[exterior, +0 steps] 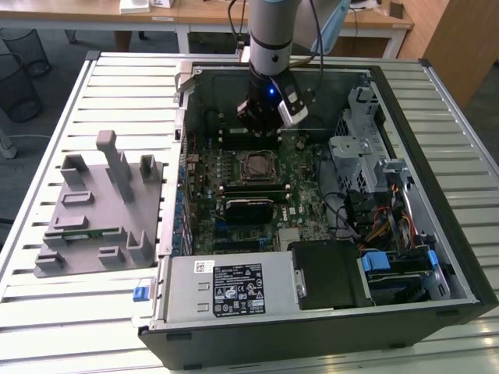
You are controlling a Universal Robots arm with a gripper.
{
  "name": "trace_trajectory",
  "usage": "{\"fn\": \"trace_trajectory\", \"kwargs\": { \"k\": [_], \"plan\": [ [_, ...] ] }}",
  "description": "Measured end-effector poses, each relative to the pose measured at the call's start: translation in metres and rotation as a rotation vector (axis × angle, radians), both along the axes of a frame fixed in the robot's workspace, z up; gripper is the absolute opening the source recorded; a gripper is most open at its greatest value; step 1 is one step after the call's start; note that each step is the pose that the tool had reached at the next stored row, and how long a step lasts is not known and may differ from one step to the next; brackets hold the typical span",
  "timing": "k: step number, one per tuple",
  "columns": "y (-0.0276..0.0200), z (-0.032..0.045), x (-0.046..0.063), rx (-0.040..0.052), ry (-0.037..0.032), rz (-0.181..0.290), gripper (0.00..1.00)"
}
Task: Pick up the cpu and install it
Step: 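Install the first cpu locking lever, then install the second cpu locking lever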
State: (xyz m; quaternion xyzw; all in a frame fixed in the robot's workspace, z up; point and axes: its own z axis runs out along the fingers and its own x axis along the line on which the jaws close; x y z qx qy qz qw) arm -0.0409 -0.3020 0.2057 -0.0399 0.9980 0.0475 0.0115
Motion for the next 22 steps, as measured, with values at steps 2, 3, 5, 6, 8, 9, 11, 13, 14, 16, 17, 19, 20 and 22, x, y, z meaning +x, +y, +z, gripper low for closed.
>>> {"fn": "trace_trajectory", "kwargs": {
  "k": [2,3,5,6,8,9,11,13,14,16,17,19,20,22],
  "plan": [
    [-0.0034,-0.0001,0.000,0.0000,0.0000,0.000,0.11],
    [-0.0046,0.0000,0.000,0.0000,0.0001,0.000,0.11],
    [-0.0059,0.0000,0.000,-0.0001,0.0001,0.000,0.11],
    [-0.0062,-0.0001,0.000,-0.0001,0.0000,0.000,0.11],
    [-0.0068,-0.0001,0.000,-0.0001,0.0001,0.000,0.11],
    [-0.0070,-0.0001,0.000,0.0000,0.0000,0.000,0.11],
    [-0.0074,-0.0001,0.000,0.0000,0.0000,0.000,0.11],
    [-0.0078,-0.0001,0.000,-0.0001,0.0001,0.000,0.11],
    [-0.0081,-0.0001,0.000,-0.0002,0.0001,0.000,0.11],
    [-0.0086,-0.0001,0.000,-0.0001,0.0001,0.000,0.11],
    [-0.0089,-0.0001,0.000,-0.0001,0.0001,0.000,0.11],
    [-0.0099,-0.0002,0.000,-0.0001,0.0001,0.000,0.11],
    [-0.0105,-0.0002,0.000,0.0000,0.0000,0.000,0.11],
    [-0.0121,-0.0002,0.001,-0.0001,0.0001,0.000,0.11]
  ]
}}
